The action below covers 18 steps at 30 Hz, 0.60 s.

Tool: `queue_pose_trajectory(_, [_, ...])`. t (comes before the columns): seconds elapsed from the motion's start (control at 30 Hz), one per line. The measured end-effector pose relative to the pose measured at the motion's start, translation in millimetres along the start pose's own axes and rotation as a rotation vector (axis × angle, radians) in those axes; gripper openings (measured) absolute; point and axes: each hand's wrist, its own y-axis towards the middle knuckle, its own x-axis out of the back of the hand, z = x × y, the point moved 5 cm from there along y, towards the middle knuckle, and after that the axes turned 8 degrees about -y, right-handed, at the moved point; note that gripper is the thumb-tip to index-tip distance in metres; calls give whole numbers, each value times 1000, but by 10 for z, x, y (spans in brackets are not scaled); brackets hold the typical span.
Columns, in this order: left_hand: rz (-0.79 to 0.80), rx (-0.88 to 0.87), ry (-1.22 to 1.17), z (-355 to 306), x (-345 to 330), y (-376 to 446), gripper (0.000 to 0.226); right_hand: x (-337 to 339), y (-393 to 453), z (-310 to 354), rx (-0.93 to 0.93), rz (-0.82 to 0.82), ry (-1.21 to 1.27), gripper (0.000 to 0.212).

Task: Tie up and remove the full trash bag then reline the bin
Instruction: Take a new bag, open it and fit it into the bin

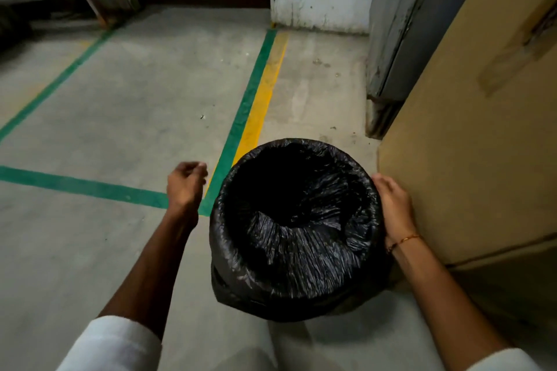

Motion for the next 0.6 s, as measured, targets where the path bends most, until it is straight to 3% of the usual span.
queue_pose_trajectory(0.1, [-106, -521, 316, -816, -47, -403, 14, 165, -334, 656, 319, -209, -110, 22])
queue_pose_trajectory(0.17, [144, -793, 477, -1057, -353, -848, 14, 157, -624, 1024, 598, -238, -238, 20])
queue_pose_trajectory(0.2, [351, -817, 602, -1039, -571, -1036, 14, 106, -722, 1149, 702, -183, -249, 21])
queue_pose_trajectory(0.27, [750, -654, 951, -728, -962, -1281, 19, -173, -882, 1279, 718, 81, -225, 18])
queue_pose_trajectory(0.37, [1082, -226, 1391, -100, -1082, -1492, 41, -845, -1015, 1072, 597, 586, -574, 23])
queue_pose_trajectory(0.43, [1039, 119, 1324, 83, -908, -1516, 45, -1169, -1015, 690, 586, 866, -1125, 34])
queue_pose_trajectory(0.47, [965, 278, 1215, 180, -816, -1475, 36, -1221, -1014, 515, 596, 956, -1394, 37])
queue_pose_trajectory(0.5, [883, 366, 1133, 246, -758, -1434, 17, -1210, -995, 355, 575, 1030, -1617, 39])
queue_pose_trajectory(0.6, [964, 456, 1271, 289, -690, -1407, 42, -990, -873, 42, 480, 1041, -2110, 54])
